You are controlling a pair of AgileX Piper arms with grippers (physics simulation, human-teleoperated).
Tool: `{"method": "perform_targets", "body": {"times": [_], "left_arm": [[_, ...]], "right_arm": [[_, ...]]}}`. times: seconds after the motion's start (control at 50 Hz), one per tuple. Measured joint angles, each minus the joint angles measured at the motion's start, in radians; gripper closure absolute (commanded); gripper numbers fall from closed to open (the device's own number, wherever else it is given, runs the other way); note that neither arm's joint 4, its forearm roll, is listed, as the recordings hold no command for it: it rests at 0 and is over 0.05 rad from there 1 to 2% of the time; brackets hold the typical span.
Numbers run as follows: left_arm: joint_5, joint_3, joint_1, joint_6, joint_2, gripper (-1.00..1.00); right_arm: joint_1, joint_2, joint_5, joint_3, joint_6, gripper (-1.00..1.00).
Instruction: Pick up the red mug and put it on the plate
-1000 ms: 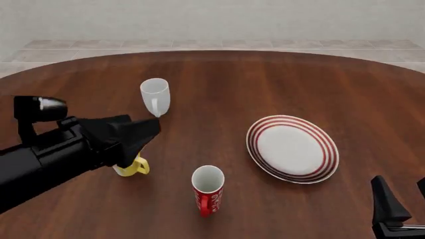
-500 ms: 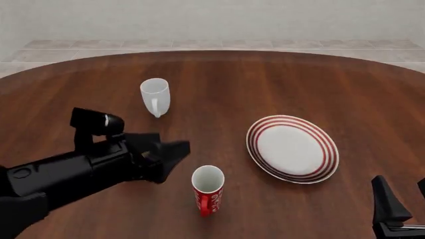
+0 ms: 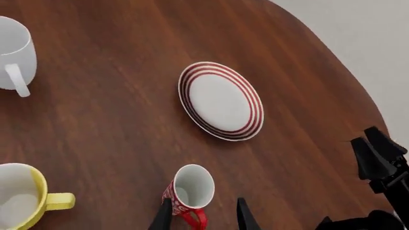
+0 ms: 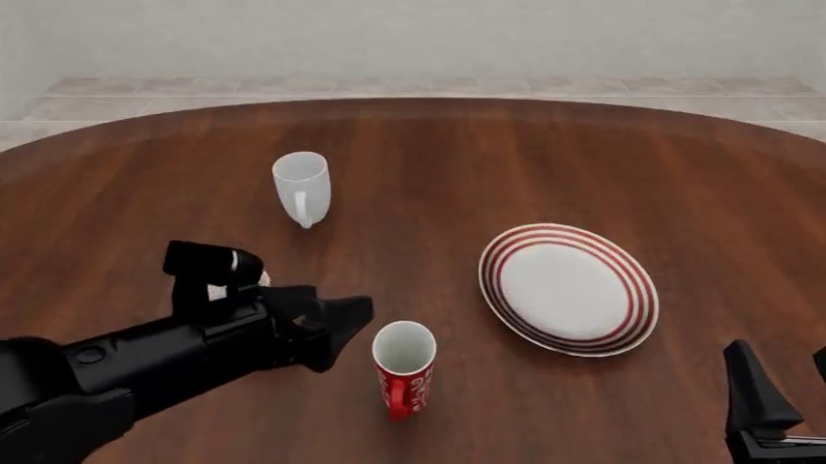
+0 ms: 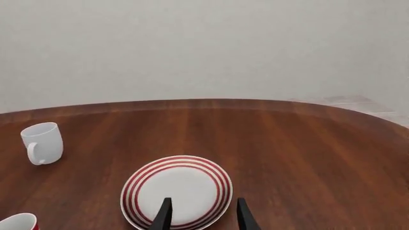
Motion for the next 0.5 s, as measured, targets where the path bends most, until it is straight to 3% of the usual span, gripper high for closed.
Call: {"method": "perform_targets", "body": {"times": [0.5], "left_arm": [[-0.089,0.078,0.022,-0.055,0.070,-1.00]], "right_arm": [[-0.002,0.001,0.000,-0.002,0.005,-1.00]]}}
